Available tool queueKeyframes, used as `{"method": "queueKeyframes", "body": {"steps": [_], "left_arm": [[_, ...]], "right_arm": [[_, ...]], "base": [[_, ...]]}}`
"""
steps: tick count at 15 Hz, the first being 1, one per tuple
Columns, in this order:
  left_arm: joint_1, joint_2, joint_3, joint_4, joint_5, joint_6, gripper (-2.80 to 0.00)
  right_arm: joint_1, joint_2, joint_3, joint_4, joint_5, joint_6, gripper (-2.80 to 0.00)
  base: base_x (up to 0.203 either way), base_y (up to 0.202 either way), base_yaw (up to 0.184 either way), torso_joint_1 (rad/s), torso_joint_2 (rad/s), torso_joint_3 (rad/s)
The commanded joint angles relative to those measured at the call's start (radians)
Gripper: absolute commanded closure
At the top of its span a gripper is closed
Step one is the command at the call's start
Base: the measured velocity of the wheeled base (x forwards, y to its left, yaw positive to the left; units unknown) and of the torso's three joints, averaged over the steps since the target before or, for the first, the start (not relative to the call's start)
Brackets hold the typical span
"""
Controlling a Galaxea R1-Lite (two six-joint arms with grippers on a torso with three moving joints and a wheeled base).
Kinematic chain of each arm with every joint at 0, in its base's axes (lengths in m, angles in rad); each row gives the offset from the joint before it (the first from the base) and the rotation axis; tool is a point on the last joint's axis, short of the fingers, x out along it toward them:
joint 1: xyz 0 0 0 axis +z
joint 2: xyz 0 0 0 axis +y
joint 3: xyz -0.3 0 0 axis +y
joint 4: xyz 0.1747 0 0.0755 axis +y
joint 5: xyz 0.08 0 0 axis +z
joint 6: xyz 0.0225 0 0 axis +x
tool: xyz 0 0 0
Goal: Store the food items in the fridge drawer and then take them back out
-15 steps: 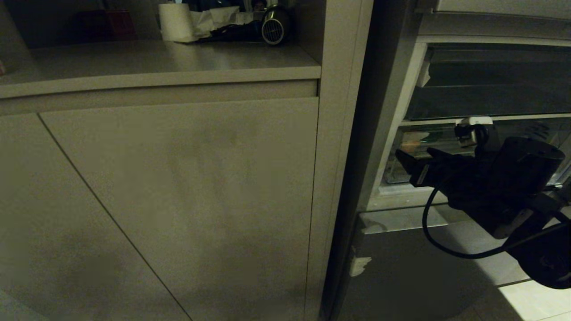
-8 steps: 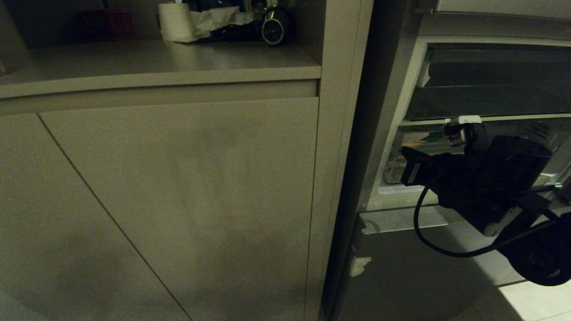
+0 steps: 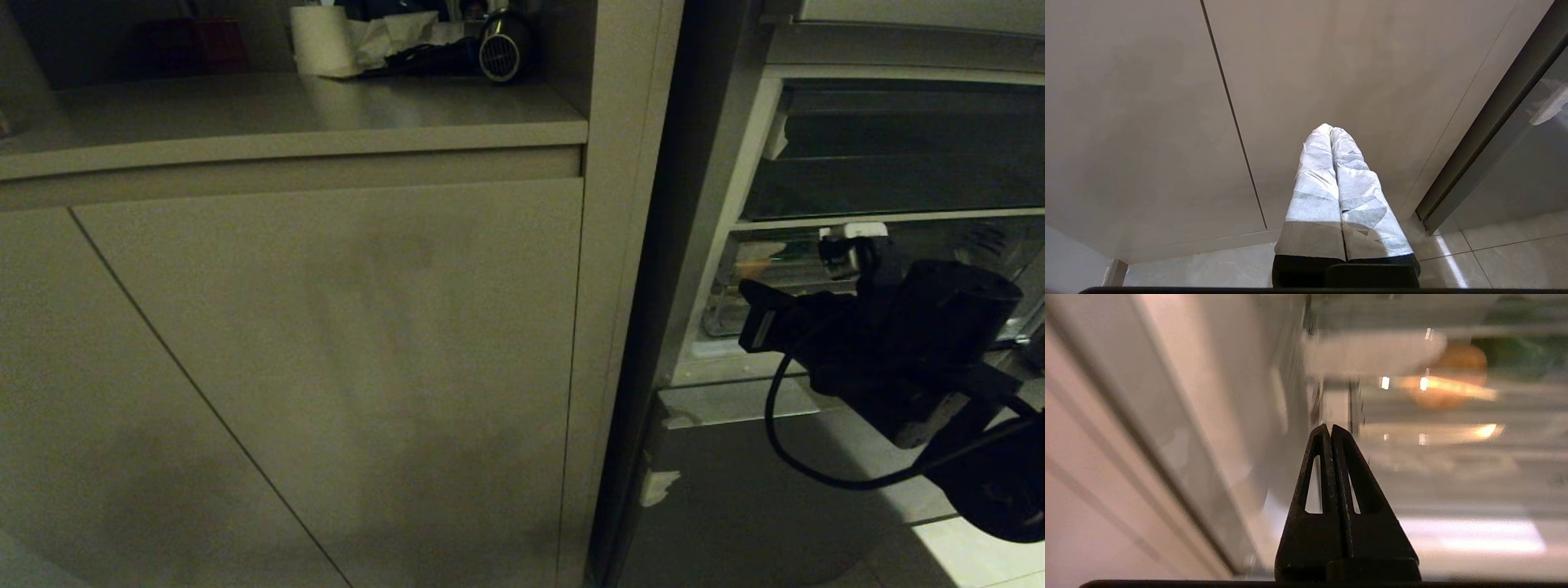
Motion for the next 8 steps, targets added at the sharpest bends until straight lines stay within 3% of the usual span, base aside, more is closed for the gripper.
{"method": "queueKeyframes", "body": {"steps": [1,2,3,4,8], "left_arm": [[0.000,0.000,0.000,0.001,0.001,0.000,0.00],[0.000,0.000,0.000,0.001,0.001,-0.001,0.00],[0.000,0.000,0.000,0.001,0.000,0.000,0.00],[0.000,0.000,0.000,0.001,0.001,0.000,0.00],[0.000,0.000,0.000,0.001,0.001,0.000,0.00]], "right_arm": [[0.003,-0.067,0.074,-0.007,-0.001,0.005,0.00],[-0.001,-0.075,0.088,-0.007,-0.004,0.017,0.00],[-0.005,-0.075,0.093,-0.007,-0.017,0.017,-1.80],[-0.003,-0.074,0.093,-0.009,-0.024,0.018,-2.80],[-0.012,-0.081,0.120,-0.025,-0.024,0.030,-2.80]], "base": [[0.000,0.000,0.000,0.000,0.00,0.000],[0.000,0.000,0.000,0.000,0.00,0.000],[0.000,0.000,0.000,0.000,0.00,0.000],[0.000,0.000,0.000,0.000,0.00,0.000],[0.000,0.000,0.000,0.000,0.00,0.000]]}}
